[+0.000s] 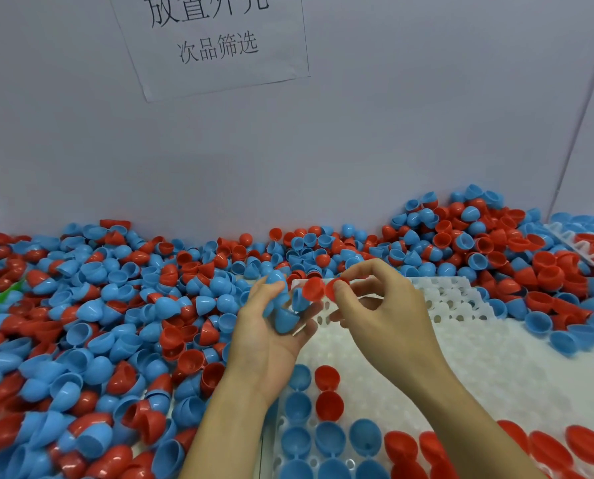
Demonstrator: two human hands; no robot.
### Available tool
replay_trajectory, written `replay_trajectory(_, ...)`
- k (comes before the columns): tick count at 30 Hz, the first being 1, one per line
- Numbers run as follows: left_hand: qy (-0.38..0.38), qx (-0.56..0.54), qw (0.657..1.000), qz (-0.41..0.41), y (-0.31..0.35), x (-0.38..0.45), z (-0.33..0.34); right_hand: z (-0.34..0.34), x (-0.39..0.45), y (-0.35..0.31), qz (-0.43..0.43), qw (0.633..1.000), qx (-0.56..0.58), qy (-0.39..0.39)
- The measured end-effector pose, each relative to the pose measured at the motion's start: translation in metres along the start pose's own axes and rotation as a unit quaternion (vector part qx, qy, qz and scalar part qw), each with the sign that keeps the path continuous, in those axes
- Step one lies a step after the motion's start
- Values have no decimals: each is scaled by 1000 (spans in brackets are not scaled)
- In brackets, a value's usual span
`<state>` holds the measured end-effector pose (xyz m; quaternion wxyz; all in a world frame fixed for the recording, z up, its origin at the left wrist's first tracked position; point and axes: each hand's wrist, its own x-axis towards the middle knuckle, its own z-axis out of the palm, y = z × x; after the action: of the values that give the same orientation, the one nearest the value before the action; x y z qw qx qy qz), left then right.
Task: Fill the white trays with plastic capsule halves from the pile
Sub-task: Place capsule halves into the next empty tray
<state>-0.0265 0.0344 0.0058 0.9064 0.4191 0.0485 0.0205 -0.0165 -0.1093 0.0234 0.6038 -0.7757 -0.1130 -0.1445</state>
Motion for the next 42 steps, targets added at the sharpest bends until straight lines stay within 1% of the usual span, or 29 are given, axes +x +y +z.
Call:
replay_trajectory(4, 11, 58, 998, 12, -3, 0, 2, -1, 0, 0, 38, 999, 24, 7)
replay_trajectory(7, 17, 79, 997, 13, -8, 0, 3, -1, -1, 2, 42, 999, -11, -12)
replay_trajectory(10, 29, 84, 996, 25, -9, 1, 2, -1, -2, 5, 18, 998, -60, -30)
replay_trajectory(14, 15, 92, 995, 35, -9, 1, 3, -3, -5, 6, -49, 990, -131, -18)
replay_trajectory(16, 11, 100, 994, 31, -8, 0, 3, -5, -5, 5, -89, 978, -181, -45)
replay_trajectory(18, 0, 113, 993, 27, -8, -1, 3, -8, -5, 4, -123, 961, -225, -99)
replay_trajectory(21, -3, 130, 991, 25, -7, -1, 2, -11, -5, 3, -144, 944, -255, -152)
replay_trajectory(26, -5, 108, 994, 15, -8, 1, 2, -15, -4, 5, -103, 944, -262, -171)
replay_trajectory(29, 2, 82, 997, 18, -5, 1, 5, -20, 0, 4, -74, 949, -258, -164)
replay_trajectory(31, 13, 66, 997, 24, -4, 0, 5, -25, 1, 1, -70, 945, -277, -156)
replay_trajectory(34, 21, 51, 998, 30, -3, -1, 5, -32, 2, -4, -69, 929, -319, -177)
replay_trajectory(37, 22, 43, 998, 29, -2, -1, 4, -38, 0, -8, -31, 911, -338, -234)
replay_trajectory(40, 25, 25, 999, 26, 0, -2, 5, -39, -3, -10, -5, 882, -368, -295)
replay_trajectory(42, 26, 20, 999, 26, 0, -2, 5, -35, -6, -10, 9, 856, -407, -320)
